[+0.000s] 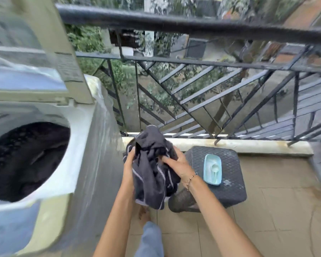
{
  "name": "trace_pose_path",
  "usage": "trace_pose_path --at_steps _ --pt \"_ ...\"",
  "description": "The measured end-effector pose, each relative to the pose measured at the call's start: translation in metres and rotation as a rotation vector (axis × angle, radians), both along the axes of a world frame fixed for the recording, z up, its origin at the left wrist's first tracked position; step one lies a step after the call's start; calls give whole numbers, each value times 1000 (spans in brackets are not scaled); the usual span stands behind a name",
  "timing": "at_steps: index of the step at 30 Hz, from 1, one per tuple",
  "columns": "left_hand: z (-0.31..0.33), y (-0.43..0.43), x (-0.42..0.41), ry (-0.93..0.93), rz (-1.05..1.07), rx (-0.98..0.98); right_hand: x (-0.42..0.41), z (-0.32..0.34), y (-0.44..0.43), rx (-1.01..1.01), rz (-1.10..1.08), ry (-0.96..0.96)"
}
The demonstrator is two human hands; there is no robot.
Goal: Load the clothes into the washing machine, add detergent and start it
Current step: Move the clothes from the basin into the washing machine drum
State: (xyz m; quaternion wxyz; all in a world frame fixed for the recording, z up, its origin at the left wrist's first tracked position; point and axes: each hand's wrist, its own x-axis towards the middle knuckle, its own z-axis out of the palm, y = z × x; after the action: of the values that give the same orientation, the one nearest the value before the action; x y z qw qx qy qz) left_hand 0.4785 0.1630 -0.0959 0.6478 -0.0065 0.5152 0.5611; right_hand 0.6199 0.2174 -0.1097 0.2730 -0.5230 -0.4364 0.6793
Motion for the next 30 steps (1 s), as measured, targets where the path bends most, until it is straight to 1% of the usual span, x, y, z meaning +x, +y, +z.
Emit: trace_pose_path --at_steps 1,2,3,4,6,7,8,9,11,14,16,18,20,22,24,27,30 --pt "13 -12 -3 23 8 30 -1 12 -5 62 -12 -44" --pt "22 -24 -7 103 2 74 -1 23 -9 122 -28 -71" --pt "35 -38 -11 249 -14 121 -2 37 -16 171 -38 -85" --pt "47 -52 -17 445 -13 134 -4 50 -24 206 -53 -79" --pt "73 -77 -39 810 75 121 -11 73 -37 234 -66 -48" --pt "85 -85 -51 919 127 113 -14 83 -41 244 -66 -39" --pt "97 -96 -66 978 181 119 -21 95 -47 268 -49 -25" --pt "109 -107 -79 991 229 125 -27 105 -52 288 -24 -9" --pt "132 -127 -100 929 323 158 -45 124 -63 317 24 19" --pt "155 -147 -121 864 370 214 -73 148 -78 392 63 57" --pt "170 -160 -131 798 324 261 -93 162 -87 446 82 76" --pt "180 -171 -137 758 212 320 -113 172 -94 460 89 99" --pt "184 -177 -143 809 69 363 -136 179 -101 486 111 126" --pt "184 -180 -148 915 -34 343 -160 184 -108 503 132 131" --pt "175 -182 -163 1010 8 314 -183 185 -114 481 156 128" --pt "164 -184 -200 1197 140 195 -216 180 -112 466 188 107" --pt "159 -184 -252 1248 284 117 -257 174 -108 449 160 92"
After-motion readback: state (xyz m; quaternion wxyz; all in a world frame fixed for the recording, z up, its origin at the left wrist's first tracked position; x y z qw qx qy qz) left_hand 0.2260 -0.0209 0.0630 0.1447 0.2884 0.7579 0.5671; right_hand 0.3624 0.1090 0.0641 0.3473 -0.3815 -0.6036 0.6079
